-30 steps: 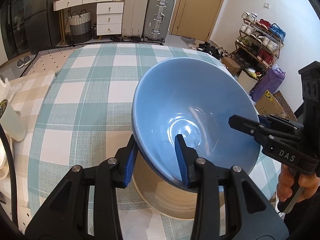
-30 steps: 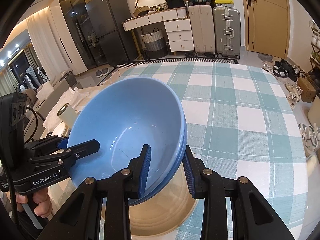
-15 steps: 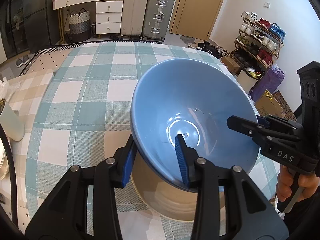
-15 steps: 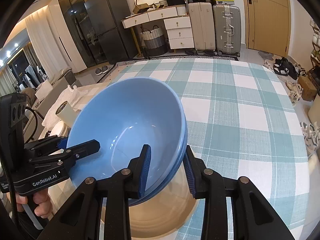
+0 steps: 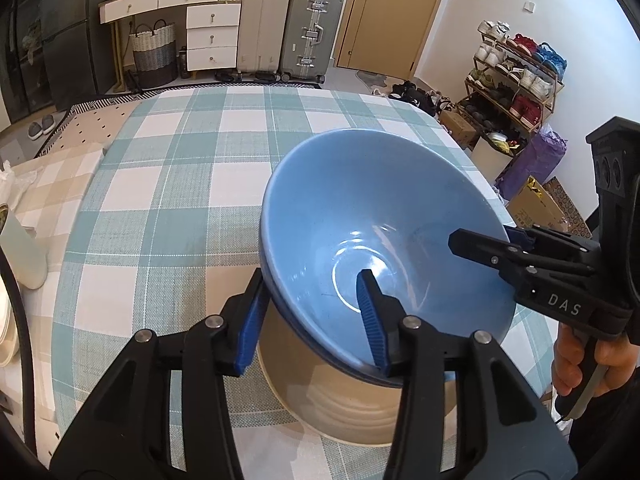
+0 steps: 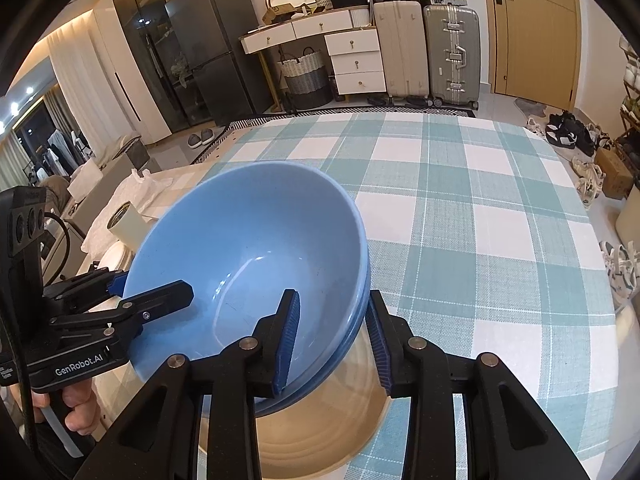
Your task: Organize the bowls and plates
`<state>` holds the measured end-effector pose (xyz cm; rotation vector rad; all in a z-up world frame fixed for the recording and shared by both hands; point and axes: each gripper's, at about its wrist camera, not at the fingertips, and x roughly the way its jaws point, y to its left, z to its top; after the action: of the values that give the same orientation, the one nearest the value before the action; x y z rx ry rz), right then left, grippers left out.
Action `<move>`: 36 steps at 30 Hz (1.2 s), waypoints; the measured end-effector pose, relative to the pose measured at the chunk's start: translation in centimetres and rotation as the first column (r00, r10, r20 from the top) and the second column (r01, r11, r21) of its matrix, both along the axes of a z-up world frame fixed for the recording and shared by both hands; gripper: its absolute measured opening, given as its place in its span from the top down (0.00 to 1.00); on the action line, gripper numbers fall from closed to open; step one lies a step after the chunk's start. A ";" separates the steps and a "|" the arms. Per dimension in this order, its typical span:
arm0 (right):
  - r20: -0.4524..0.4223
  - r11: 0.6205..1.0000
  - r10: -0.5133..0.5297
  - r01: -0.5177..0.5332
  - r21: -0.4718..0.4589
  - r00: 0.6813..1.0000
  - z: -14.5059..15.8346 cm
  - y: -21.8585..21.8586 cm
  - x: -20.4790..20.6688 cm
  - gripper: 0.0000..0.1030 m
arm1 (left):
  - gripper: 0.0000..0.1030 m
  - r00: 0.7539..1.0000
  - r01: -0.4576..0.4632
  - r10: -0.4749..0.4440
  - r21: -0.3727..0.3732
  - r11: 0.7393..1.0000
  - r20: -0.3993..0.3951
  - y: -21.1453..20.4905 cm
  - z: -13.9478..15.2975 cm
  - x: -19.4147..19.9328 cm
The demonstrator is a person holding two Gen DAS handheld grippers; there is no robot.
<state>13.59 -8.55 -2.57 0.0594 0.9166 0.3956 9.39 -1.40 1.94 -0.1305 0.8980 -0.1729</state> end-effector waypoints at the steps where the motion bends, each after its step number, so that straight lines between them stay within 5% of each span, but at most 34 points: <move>1: 0.000 1.000 0.000 0.000 -0.002 1.000 0.1 0.0 0.0 0.66 | 0.59 1.000 0.002 -0.002 0.005 1.000 0.000 -0.1 -0.1 0.1; 5: 0.001 1.000 0.003 -0.003 -0.002 1.000 0.2 0.0 0.0 0.65 | 0.52 1.000 0.001 -0.001 0.015 1.000 0.009 0.1 -0.1 0.2; 13: 0.047 0.999 0.033 -0.031 -0.030 0.998 1.3 0.3 -0.6 0.48 | 0.28 0.997 -0.009 0.007 0.033 0.999 0.081 0.7 1.1 -1.0; 17: 0.093 0.998 0.059 -0.058 -0.013 0.994 2.0 0.0 -1.4 0.21 | 0.24 0.986 -0.010 -0.002 0.068 0.998 0.167 0.9 2.4 -2.6; 20: 0.145 0.996 0.083 -0.081 -0.021 0.986 2.6 0.0 -2.4 0.13 | 0.18 0.972 -0.019 -0.005 0.100 0.995 0.236 1.2 3.4 -3.8; 22: 0.184 0.996 0.093 -0.089 -0.032 0.979 3.0 -0.1 -3.1 0.07 | 0.01 0.964 -0.027 -0.003 0.108 0.994 0.267 1.4 3.7 -4.4; 28: 0.303 0.995 0.097 -0.104 0.005 0.948 4.4 -1.4 -5.4 0.01 | 0.02 0.931 -0.048 0.017 0.077 0.996 0.364 3.2 4.5 -6.9; 36: 0.398 0.991 0.105 -0.131 0.040 0.911 4.3 -3.1 -8.4 0.01 | 0.02 0.916 -0.068 0.049 0.033 0.997 0.399 5.7 3.1 -9.4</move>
<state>5.17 -11.64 1.75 -0.0167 0.5069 0.5285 0.00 4.25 5.05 -0.0751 0.4889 -0.1166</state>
